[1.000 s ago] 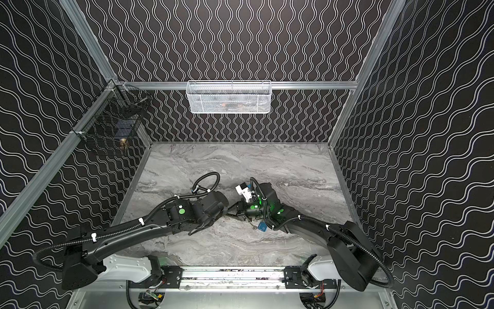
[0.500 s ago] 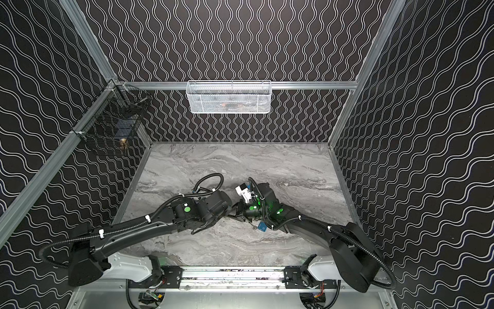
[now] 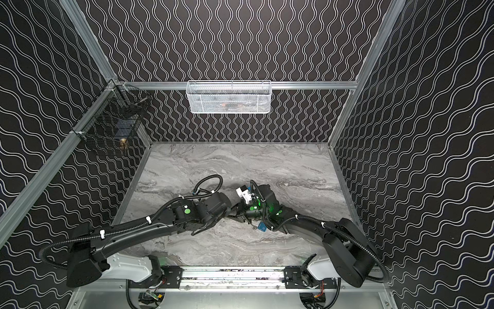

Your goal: Unlock with the key

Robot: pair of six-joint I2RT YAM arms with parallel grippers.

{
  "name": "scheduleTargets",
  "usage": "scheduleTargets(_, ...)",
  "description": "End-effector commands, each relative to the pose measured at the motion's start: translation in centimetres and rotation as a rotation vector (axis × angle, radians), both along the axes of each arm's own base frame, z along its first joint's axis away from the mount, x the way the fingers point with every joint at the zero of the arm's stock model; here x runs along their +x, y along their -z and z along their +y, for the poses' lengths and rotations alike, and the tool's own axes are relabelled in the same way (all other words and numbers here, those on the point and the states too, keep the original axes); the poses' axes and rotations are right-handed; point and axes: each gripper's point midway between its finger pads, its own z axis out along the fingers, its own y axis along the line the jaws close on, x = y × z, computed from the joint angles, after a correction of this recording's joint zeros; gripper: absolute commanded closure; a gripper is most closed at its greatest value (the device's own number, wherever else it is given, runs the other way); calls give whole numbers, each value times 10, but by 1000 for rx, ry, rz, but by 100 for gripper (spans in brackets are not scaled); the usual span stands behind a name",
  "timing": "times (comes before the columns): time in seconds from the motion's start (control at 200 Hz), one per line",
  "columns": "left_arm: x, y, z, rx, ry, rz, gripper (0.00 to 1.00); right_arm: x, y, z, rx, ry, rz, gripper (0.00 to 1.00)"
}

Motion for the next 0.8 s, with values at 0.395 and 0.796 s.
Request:
scheduleTargets(0.395,-18,-4,-31,-146,84,66,100,24,-52,13,226,81,-165,100)
scheduleTargets(0.796,-14,-9,14,5,9,4,100,4,-53,4,218,16,-165,100)
